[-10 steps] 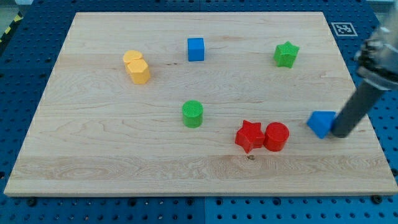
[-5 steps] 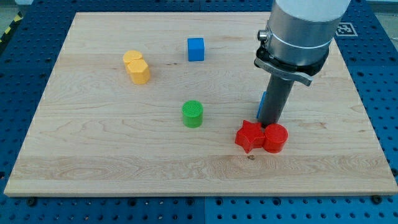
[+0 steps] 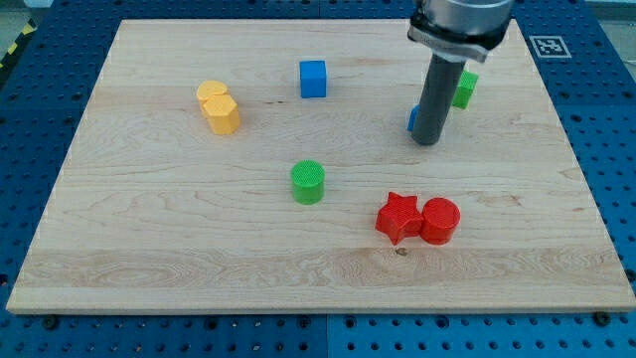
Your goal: Push the blue triangle to the bottom left of the blue cube
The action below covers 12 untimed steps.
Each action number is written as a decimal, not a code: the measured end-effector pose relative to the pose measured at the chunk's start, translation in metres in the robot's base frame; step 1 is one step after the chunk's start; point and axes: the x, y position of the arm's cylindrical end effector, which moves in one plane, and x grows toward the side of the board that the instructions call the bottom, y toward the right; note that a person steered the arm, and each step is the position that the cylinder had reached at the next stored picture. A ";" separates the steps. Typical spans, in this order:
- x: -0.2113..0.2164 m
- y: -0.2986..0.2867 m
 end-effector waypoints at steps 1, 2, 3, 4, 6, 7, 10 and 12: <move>-0.012 0.000; -0.010 0.005; -0.007 0.030; -0.015 0.048; -0.036 0.050; -0.036 0.019; -0.050 -0.082; -0.054 -0.122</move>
